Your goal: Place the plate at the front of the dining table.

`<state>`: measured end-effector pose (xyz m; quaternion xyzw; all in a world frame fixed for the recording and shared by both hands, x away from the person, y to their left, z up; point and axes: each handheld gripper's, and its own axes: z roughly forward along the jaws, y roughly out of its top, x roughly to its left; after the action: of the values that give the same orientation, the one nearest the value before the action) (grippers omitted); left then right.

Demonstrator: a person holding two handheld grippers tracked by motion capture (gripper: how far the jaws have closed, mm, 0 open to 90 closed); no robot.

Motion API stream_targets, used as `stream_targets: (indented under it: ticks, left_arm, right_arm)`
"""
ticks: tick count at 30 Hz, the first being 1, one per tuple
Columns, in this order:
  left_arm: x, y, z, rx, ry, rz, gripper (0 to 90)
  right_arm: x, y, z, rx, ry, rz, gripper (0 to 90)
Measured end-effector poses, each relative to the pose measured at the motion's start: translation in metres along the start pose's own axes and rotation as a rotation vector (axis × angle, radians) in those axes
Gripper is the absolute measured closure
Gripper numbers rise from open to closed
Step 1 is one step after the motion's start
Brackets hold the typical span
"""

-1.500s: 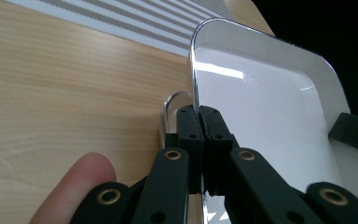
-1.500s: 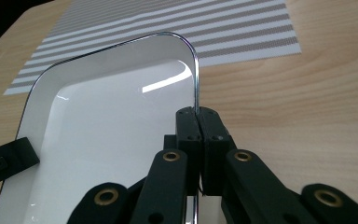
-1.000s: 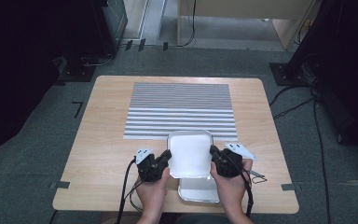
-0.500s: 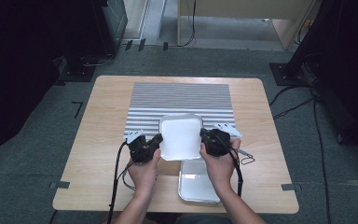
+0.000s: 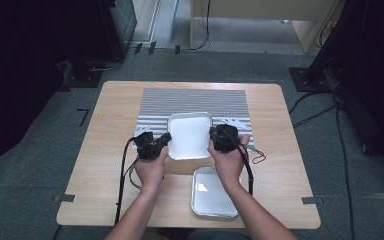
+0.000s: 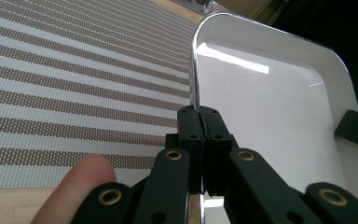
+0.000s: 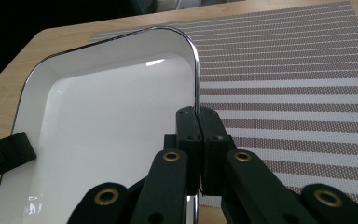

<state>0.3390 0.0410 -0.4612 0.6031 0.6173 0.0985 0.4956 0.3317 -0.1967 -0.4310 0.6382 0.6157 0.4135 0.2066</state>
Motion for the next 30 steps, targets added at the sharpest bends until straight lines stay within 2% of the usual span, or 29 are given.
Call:
stream_targets:
  ticks: [6,12,16,24,26,28,30]
  left_arm:
    - [0.005,0.009,0.009,0.005,0.01,0.001,89.4]
    - [0.008,0.028,0.026,0.01,0.024,0.025,89.4]
    - [0.011,0.038,0.036,0.023,0.038,0.037,89.5]
    - [0.019,0.049,0.053,0.048,0.05,0.028,89.6]
    - [0.022,0.054,0.06,0.066,0.067,0.029,89.7]
    - [0.023,0.055,0.063,0.072,0.072,0.029,89.6]
    - [0.027,0.059,0.07,0.085,0.081,0.01,89.7]
  right_arm:
    - [0.0,0.008,0.014,0.012,0.005,0.008,89.8]
    - [0.0,0.022,0.033,0.004,0.001,-0.005,89.8]
    - [0.0,0.028,0.043,0.011,-0.007,0.023,89.7]
    - [-0.005,0.039,0.068,0.038,0.007,0.053,89.9]
    - [-0.006,0.042,0.075,0.058,0.011,0.07,89.9]
    - [-0.008,0.043,0.082,0.072,0.016,0.075,89.9]
    - [-0.009,0.045,0.089,0.072,0.021,0.061,89.9]
